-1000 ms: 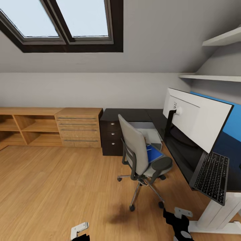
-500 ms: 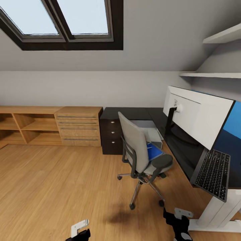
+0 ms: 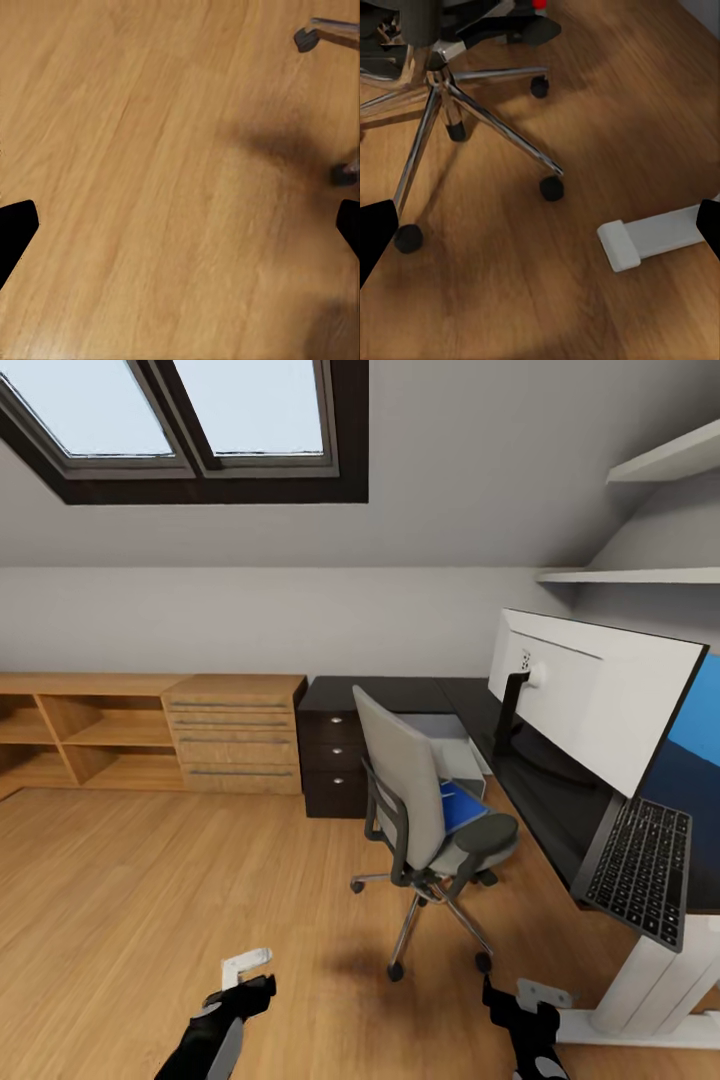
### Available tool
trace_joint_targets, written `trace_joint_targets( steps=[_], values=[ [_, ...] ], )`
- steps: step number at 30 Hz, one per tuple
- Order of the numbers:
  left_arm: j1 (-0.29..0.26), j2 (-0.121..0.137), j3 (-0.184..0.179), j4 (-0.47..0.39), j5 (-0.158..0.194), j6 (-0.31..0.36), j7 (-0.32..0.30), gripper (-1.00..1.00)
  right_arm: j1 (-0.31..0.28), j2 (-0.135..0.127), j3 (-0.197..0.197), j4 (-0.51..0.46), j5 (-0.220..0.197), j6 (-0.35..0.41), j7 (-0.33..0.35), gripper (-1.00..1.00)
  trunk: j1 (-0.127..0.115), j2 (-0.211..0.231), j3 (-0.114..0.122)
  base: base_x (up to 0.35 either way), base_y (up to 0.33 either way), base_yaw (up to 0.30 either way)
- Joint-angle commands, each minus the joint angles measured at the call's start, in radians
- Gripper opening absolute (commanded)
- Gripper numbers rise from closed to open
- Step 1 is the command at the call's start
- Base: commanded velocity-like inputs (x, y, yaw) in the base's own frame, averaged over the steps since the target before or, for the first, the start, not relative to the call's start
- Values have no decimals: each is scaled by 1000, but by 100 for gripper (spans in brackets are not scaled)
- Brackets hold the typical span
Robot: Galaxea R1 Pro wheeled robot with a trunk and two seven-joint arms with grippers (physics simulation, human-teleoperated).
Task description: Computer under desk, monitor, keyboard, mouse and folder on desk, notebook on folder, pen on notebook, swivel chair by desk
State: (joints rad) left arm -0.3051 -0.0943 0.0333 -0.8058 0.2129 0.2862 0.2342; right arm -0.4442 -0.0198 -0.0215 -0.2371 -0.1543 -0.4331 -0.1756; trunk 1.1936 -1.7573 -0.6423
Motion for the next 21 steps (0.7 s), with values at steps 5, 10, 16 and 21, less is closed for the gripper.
trace_joint_targets(
  steps=[5,10,16,21],
  values=[
    [0,18,41,-102,12,185,-1,100,-1,4,-1,2,-2,-7,2,100,19,-36,-17,0,0,0],
    [33,16,45,-210,10,96,-1,100,-1,5,-1,2,-1,-7,2,100,38,-71,-32,0,0,0],
    [133,12,31,-389,10,71,-1,100,-1,4,-2,2,-1,-7,2,100,61,-113,-51,0,0,0],
    [260,16,24,-576,9,77,0,100,-1,4,-2,2,-1,-7,2,100,81,-148,-67,0,0,0]
  ],
)
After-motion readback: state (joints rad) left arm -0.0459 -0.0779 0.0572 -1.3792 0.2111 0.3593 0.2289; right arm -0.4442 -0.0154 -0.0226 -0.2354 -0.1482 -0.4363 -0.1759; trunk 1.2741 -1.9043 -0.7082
